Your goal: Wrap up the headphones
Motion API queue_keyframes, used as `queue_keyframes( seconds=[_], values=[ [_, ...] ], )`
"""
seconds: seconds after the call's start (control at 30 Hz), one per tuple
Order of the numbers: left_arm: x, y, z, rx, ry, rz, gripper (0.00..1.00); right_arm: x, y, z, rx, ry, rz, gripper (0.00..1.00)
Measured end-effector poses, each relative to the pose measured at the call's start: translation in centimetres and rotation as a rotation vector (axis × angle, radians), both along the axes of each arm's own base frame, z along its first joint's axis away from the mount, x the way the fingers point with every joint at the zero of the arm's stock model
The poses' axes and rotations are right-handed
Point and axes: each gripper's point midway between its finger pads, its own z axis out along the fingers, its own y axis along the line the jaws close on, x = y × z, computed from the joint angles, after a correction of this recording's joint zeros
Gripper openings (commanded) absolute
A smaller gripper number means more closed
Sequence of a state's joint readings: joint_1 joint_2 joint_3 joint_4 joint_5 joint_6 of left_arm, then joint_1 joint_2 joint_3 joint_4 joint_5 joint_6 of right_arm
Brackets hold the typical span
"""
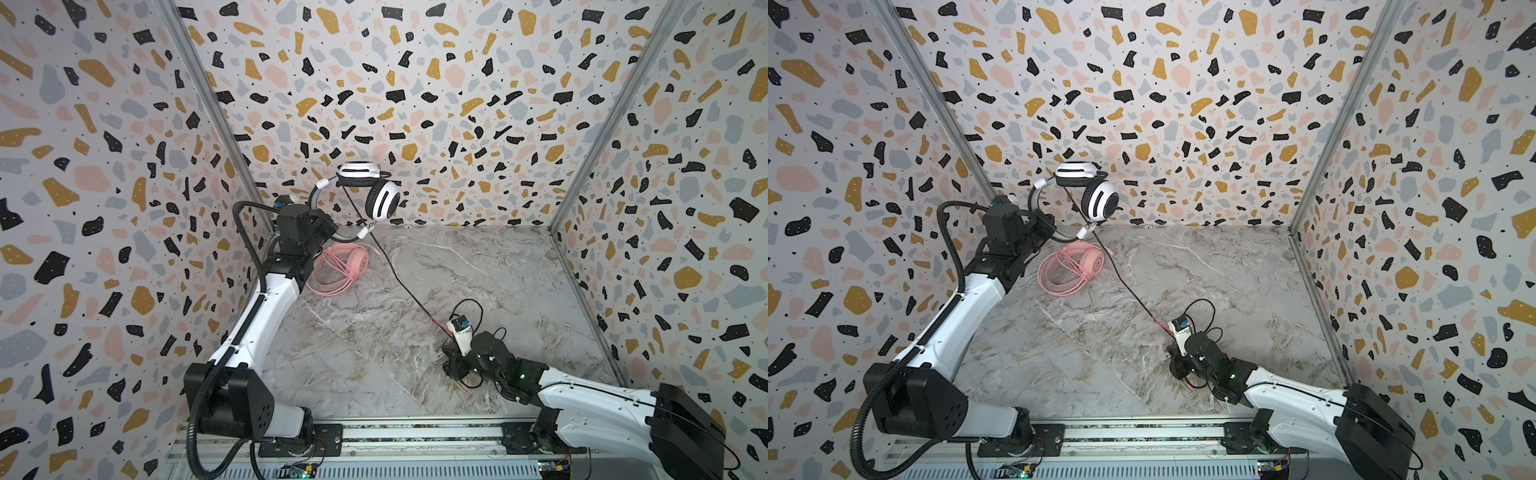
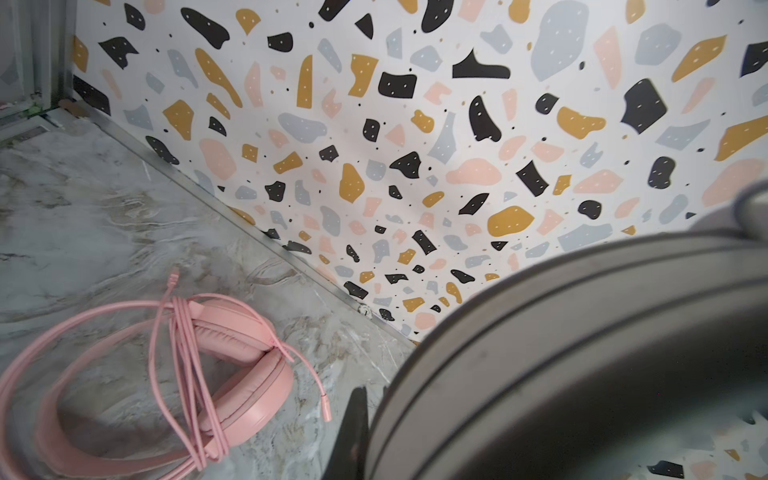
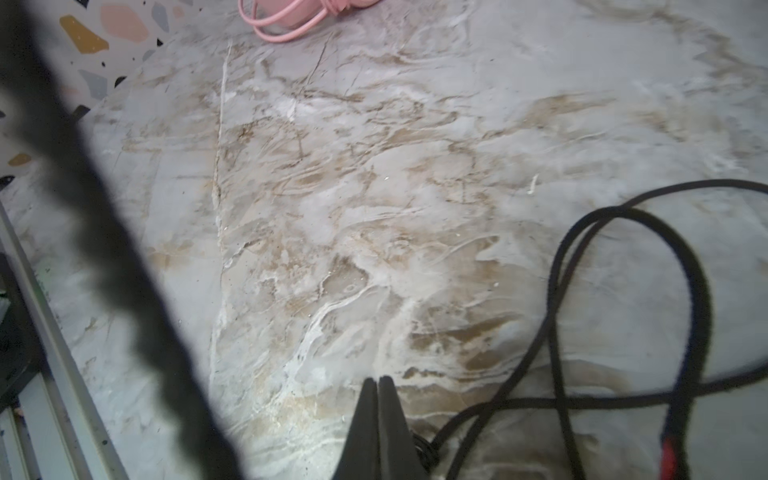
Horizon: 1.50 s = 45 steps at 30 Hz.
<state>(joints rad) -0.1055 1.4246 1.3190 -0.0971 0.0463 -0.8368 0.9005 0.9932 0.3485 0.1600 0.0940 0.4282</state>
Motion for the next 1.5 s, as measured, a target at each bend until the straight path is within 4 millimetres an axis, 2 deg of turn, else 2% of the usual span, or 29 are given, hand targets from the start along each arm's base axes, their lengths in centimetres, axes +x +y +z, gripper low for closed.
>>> queue_keyframes(
  seconds=[0.13,0.2,0.37,0.47,0.57,0.7,0.87,0.93,1.07,1.17,1.27,1.37,1.5],
  values=[
    [0.5,-0.4,-1.2,0.003,0.025,-0.079,0.0,2.2,-3.7,-0.8,-0.014,0.033,-0.139,0.0],
    [0.8,-0.7,-2.1,-0.01,0.045,-0.119,0.0,2.6,-5.1,-1.3,-0.025,0.048,-0.182,0.0],
    [1.1,-1.0,-3.9,-0.022,0.092,-0.184,0.0,2.5,-6.3,-1.3,-0.02,0.058,-0.212,0.0],
    [1.0,-0.7,-4.4,-0.018,0.11,-0.183,0.0,2.3,-6.2,-1.0,-0.005,0.06,-0.2,0.0],
    [1.0,0.6,-4.5,0.001,0.117,-0.12,0.0,1.8,-5.7,-0.1,0.029,0.051,-0.169,0.0],
    [0.9,3.3,-4.1,0.04,0.112,0.032,0.0,0.0,-4.1,1.1,0.045,0.02,-0.092,0.0],
    [-0.4,7.1,-4.3,0.075,0.128,0.255,0.0,-2.4,-2.1,2.2,0.032,-0.011,0.002,0.0],
    [-1.1,8.3,-4.8,0.087,0.144,0.33,0.0,-3.0,-1.2,3.0,0.033,-0.029,0.034,0.0],
    [-2.2,9.2,-6.4,0.136,0.175,0.417,0.0,-3.7,0.2,5.0,0.038,-0.087,0.082,0.0],
    [-3.1,8.7,-7.8,0.229,0.204,0.466,0.0,-3.8,1.0,6.1,0.047,-0.134,0.121,0.0],
    [-4.1,7.4,-9.0,0.342,0.226,0.481,0.0,-3.6,1.3,7.1,0.042,-0.174,0.14,0.0],
    [-5.0,6.1,-10.4,0.45,0.25,0.468,0.0,-3.1,1.6,10.0,0.06,-0.239,0.137,0.0],
    [-6.7,5.6,-12.0,0.61,0.284,0.46,0.0,-2.3,1.0,15.4,0.104,-0.357,0.096,0.0]
  ],
)
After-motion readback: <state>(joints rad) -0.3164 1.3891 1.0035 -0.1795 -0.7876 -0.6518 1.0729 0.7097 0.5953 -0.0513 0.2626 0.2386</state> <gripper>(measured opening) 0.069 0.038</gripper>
